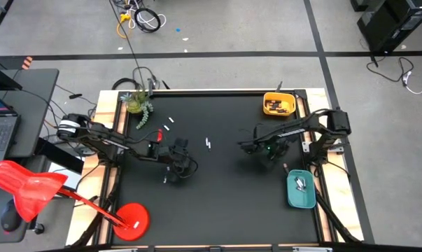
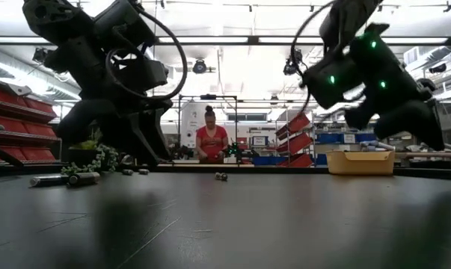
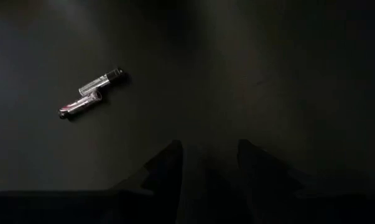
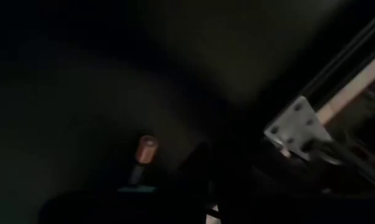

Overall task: Sort batteries
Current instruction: Put the black battery into the yellow bin

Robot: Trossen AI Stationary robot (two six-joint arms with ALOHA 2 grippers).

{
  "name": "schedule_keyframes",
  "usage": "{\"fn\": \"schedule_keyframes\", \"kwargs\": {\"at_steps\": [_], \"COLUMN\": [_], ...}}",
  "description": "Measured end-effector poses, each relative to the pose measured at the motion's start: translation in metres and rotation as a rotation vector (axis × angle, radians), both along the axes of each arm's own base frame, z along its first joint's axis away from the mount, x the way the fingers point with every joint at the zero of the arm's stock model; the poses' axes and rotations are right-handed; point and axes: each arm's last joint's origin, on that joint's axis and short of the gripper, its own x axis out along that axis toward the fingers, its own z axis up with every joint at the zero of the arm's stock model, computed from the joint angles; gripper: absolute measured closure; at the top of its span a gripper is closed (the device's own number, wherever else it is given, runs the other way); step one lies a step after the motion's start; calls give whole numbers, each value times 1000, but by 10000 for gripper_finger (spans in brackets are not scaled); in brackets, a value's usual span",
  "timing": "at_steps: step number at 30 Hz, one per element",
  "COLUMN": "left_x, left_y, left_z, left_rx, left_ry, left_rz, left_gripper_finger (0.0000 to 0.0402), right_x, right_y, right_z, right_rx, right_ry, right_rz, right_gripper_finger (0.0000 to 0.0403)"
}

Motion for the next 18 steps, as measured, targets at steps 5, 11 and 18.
{"fn": "schedule_keyframes", "kwargs": {"at_steps": [5, 11, 18], "left_x": [2, 0, -1], "left_y": [0, 0, 1], "left_z": [4, 2, 1], "left_rx": [1, 1, -3], "left_ry": [9, 51, 60], "left_rz": [0, 4, 49], "left_gripper_finger": [243, 243, 243], "right_x": [4, 28, 52], "right_y": [7, 35, 48], "right_z": [-6, -12, -15], "right_rx": [7, -48, 17], "right_ry": [-99, -353, -615], "right_rz": [-69, 33, 104], "right_gripper_finger": [375, 375, 375]}}
